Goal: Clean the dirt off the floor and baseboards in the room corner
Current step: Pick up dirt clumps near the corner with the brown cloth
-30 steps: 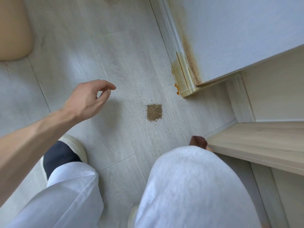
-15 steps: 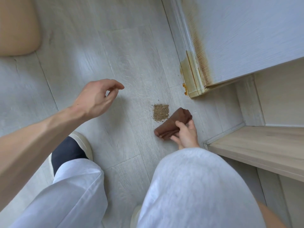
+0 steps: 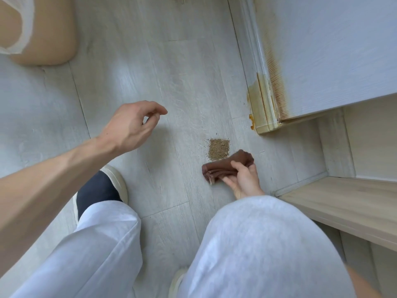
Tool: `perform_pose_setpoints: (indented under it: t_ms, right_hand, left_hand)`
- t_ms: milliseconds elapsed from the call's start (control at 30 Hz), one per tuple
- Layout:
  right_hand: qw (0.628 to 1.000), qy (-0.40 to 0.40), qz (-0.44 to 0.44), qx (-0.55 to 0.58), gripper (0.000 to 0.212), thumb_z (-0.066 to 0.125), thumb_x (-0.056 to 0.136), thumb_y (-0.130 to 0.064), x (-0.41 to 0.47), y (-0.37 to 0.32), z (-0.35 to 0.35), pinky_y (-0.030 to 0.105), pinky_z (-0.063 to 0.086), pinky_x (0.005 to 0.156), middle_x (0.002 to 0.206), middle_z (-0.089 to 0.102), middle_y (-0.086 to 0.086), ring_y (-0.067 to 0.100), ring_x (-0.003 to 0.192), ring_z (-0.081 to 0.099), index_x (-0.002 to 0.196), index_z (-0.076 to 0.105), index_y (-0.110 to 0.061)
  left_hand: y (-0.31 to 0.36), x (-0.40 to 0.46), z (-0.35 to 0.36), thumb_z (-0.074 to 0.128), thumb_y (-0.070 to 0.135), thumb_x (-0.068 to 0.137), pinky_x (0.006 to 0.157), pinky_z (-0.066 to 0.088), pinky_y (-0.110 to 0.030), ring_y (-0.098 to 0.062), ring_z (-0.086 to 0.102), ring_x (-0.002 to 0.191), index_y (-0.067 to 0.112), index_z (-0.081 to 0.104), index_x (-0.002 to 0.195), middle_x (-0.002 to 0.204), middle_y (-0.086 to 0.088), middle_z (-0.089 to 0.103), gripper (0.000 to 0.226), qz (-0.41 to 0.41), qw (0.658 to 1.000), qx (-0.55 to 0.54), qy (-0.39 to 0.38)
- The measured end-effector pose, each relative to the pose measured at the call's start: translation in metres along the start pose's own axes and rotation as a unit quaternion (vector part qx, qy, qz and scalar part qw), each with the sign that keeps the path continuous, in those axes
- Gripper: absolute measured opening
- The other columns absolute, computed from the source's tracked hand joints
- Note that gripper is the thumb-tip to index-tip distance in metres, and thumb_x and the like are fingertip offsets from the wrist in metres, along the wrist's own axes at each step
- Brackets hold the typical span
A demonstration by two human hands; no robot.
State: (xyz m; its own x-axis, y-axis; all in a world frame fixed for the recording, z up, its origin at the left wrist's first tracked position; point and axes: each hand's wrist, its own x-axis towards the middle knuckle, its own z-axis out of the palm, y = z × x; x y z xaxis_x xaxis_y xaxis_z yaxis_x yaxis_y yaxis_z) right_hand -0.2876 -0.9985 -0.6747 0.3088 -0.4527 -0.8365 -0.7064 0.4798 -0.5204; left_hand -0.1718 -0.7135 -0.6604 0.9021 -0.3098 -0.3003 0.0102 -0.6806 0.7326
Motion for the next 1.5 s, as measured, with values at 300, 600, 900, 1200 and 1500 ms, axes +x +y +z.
perform_pose_setpoints:
  t_ms: [300,600,900,1200,1500]
  right_hand:
    - [0.987,0.030,0.160,0.014,0.032,0.065,0.094,-0.020,-0.025,0.021,-0.036,0.038,0.061,0.051,0.079,0.075,0.019,0.030,0.068,0.076,0.117,0.063,0.003]
    - [0.981,-0.013,0.119,0.155,0.014,0.048,0.103,0.001,-0.023,0.013,0.024,0.044,0.062,0.070,0.116,0.064,0.029,0.039,0.097,0.066,0.115,0.055,0.003]
    - [0.993,-0.051,0.098,-0.030,0.025,0.058,0.096,0.001,-0.069,0.023,-0.010,0.051,0.057,0.098,0.094,0.079,0.014,0.034,0.096,0.076,0.116,0.067,-0.010]
    - [0.743,-0.118,-0.442,-0.488,0.027,0.055,0.093,-0.025,-0.052,-0.096,0.078,0.044,0.052,0.092,0.105,0.070,-0.003,0.019,0.100,0.065,0.118,0.065,-0.025]
    - [0.107,-0.358,-0.503,-0.780,0.027,0.060,0.090,-0.024,-0.013,-0.035,0.146,0.048,0.034,0.106,0.117,0.059,-0.001,0.029,0.116,0.048,0.115,0.072,-0.028]
  left_hand:
    - [-0.002,-0.003,-0.004,0.047,0.020,0.106,0.091,0.040,-0.024,-0.011,0.061,0.116,0.023,0.070,0.124,0.126,0.009,0.070,0.029,0.002,1.000,-0.007,0.014]
    - [-0.003,-0.005,-0.002,0.047,0.020,0.107,0.092,0.039,-0.023,-0.012,0.061,0.117,0.022,0.070,0.125,0.127,0.008,0.070,0.030,0.002,1.000,0.011,0.000]
    - [-0.007,-0.001,-0.005,0.048,0.019,0.106,0.092,0.042,-0.026,-0.016,0.062,0.115,0.022,0.071,0.124,0.125,0.006,0.071,0.029,0.003,1.000,0.007,0.008]
    - [-0.014,-0.007,-0.009,0.047,0.019,0.106,0.093,0.037,-0.021,-0.011,0.060,0.118,0.022,0.070,0.125,0.128,0.009,0.069,0.030,-0.006,1.000,-0.001,0.014]
    - [-0.015,-0.011,-0.013,0.049,0.012,0.104,0.093,0.043,-0.028,-0.019,0.064,0.110,0.016,0.073,0.117,0.119,0.001,0.072,0.027,-0.009,0.997,0.010,0.076]
